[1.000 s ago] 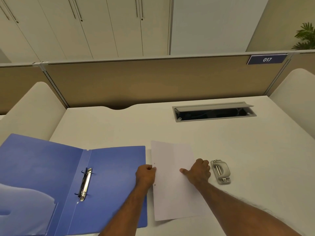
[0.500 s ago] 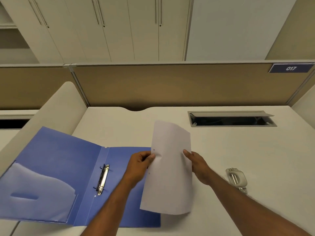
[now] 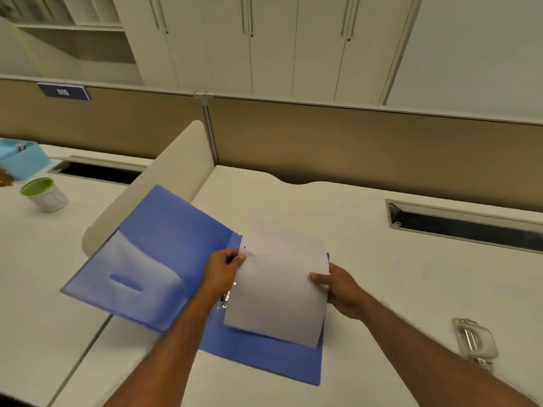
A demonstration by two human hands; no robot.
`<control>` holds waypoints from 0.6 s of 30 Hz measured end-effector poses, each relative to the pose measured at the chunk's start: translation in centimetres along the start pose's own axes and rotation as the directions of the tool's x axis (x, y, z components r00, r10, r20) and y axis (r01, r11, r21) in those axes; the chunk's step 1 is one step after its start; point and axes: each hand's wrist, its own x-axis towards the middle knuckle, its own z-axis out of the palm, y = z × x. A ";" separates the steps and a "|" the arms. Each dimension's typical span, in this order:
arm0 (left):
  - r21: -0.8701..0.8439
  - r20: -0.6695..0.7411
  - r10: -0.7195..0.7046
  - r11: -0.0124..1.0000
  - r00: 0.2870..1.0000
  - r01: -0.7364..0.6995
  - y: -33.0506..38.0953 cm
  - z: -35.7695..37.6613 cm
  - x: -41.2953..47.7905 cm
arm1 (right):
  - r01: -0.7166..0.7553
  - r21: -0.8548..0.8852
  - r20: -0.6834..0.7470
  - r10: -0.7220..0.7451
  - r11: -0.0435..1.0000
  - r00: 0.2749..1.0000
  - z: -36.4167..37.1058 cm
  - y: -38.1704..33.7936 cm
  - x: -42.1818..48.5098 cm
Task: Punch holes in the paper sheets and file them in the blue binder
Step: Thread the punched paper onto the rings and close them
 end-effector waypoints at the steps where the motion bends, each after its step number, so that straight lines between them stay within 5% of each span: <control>1: 0.024 -0.008 -0.020 1.000 1.000 0.020 -0.6 -0.4 0.2 | 0.013 -0.091 -0.032 -0.016 0.996 0.999 0.6 0.4 0.3; 11: 0.246 -0.071 -0.186 0.949 0.980 0.197 -5.5 -1.2 0.3 | 0.092 -0.287 -0.314 -0.185 0.954 0.931 3.6 2.8 1.7; 18: 0.359 -0.096 -0.109 0.923 0.989 0.137 -6.6 -0.4 -0.6 | 0.113 -0.307 -0.374 -0.229 0.945 0.899 4.5 3.1 1.5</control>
